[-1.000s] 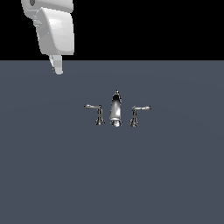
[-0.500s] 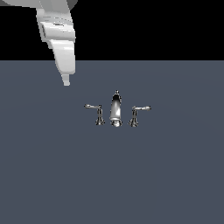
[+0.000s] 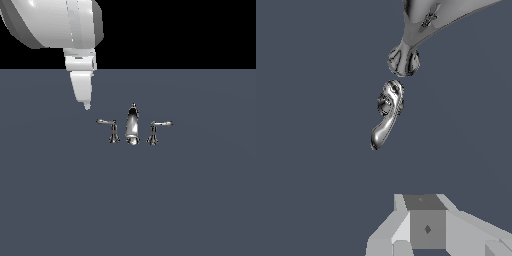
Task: Turn on the faucet by rotating a designated handle.
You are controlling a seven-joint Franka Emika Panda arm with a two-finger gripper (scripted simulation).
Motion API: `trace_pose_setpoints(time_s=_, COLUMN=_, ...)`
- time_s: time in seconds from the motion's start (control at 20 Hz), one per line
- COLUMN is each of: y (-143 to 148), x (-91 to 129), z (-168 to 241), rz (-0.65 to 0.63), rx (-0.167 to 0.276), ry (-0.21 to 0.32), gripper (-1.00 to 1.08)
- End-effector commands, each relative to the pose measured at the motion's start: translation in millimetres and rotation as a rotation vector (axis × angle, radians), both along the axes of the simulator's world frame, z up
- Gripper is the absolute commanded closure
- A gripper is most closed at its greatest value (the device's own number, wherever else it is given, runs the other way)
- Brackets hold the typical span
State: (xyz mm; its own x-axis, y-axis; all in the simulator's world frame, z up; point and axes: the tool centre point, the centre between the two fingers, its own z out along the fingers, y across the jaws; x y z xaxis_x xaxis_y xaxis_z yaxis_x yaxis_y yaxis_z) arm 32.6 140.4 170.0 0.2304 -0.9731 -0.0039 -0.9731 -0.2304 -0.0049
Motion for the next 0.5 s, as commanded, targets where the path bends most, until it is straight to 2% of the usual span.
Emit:
trace_pose_setpoints(time_s=0.0, y=-5.9, x=15.5, z=-14.9, rz=-0.065, rx=-0.003, ry=0.0, gripper=1.08)
trace_pose_setpoints(time_s=0.45, y=-28.9, x=58.7, z=-56.4, rz=-0.256, rx=-0.007, ry=0.003, gripper=1.08)
